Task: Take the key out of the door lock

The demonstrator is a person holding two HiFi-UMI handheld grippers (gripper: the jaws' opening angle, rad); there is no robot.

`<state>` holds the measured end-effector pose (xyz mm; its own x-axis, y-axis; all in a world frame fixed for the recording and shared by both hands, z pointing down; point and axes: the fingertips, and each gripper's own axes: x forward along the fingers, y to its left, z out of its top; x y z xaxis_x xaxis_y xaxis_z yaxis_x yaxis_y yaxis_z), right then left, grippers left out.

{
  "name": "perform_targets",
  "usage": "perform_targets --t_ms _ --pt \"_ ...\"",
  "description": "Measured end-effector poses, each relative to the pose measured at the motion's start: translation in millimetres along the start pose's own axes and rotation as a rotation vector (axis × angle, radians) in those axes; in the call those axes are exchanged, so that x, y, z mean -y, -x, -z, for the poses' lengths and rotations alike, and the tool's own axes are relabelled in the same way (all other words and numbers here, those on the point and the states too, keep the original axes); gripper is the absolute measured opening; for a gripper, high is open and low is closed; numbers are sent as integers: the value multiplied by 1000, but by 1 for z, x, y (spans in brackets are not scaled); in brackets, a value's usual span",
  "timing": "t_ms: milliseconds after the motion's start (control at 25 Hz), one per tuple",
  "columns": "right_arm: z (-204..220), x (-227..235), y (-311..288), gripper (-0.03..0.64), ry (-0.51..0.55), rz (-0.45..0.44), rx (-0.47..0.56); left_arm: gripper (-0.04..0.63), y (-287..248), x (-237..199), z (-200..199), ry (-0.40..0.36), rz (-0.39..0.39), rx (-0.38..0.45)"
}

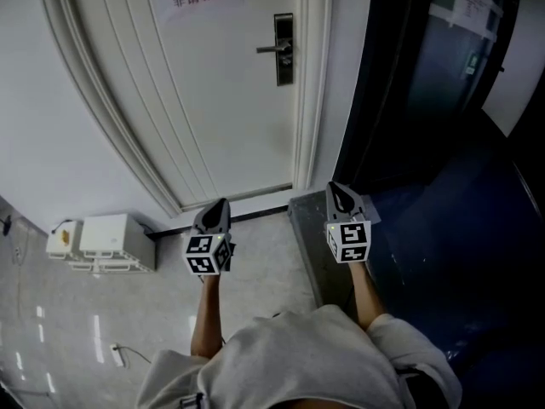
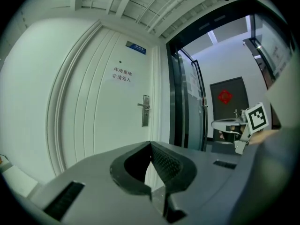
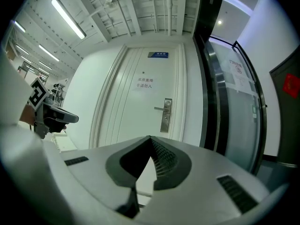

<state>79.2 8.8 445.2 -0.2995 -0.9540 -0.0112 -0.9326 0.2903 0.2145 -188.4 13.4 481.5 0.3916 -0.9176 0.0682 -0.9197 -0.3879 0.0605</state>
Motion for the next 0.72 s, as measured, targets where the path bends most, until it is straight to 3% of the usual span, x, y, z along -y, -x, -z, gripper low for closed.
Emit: perform_targets --t_ms 400,720 --pt "22 14 -43 23 3 19 -57 18 -57 -11 11 11 48 -38" --pt "37 22 -97 23 -2 -17 -69 18 -99 -32 20 16 29 -63"
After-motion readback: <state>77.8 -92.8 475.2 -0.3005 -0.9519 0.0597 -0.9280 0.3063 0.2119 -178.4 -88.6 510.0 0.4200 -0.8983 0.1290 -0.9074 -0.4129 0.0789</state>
